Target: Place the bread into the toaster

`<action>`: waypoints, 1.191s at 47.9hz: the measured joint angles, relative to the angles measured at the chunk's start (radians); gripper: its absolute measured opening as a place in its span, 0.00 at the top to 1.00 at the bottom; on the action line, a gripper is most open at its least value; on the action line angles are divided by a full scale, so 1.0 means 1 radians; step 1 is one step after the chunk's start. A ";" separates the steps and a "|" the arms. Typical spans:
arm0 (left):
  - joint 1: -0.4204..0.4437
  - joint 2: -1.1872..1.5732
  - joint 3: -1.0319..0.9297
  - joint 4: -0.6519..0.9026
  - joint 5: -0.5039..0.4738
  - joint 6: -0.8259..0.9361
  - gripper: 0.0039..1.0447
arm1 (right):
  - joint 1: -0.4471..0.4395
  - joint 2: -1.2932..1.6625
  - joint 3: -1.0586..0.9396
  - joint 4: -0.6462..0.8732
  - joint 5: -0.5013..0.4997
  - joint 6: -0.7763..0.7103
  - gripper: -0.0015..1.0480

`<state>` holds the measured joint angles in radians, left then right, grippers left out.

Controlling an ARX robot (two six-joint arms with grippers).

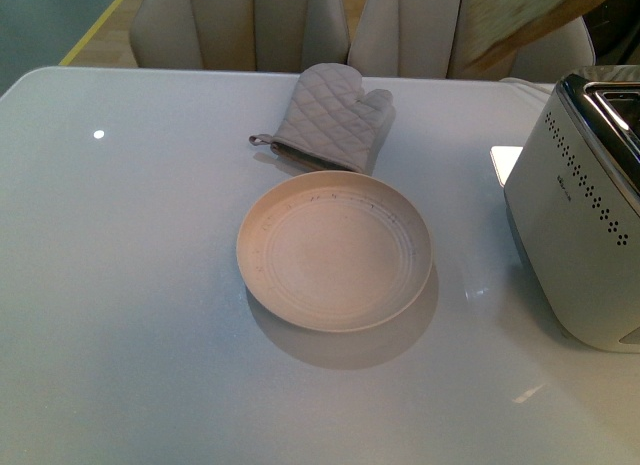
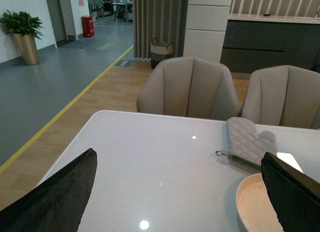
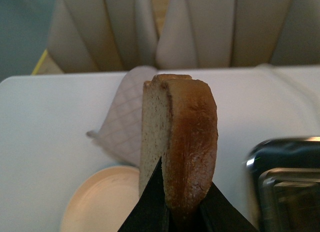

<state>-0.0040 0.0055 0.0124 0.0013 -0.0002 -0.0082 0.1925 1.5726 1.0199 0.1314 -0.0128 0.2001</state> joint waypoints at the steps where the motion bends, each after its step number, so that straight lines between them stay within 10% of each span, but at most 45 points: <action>1: 0.000 0.000 0.000 0.000 0.000 0.000 0.06 | -0.014 -0.019 0.010 -0.014 0.006 -0.030 0.96; 16: 0.000 0.000 0.000 0.000 0.000 0.000 0.06 | -0.180 -0.117 0.051 -0.243 0.078 -0.346 0.96; 57: 0.000 0.000 0.000 0.000 0.000 0.000 0.06 | -0.204 -0.141 -0.042 -0.323 0.166 -0.385 0.96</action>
<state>-0.0040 0.0051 0.0124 0.0013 -0.0002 -0.0082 -0.0113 1.4315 0.9783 -0.1921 0.1532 -0.1852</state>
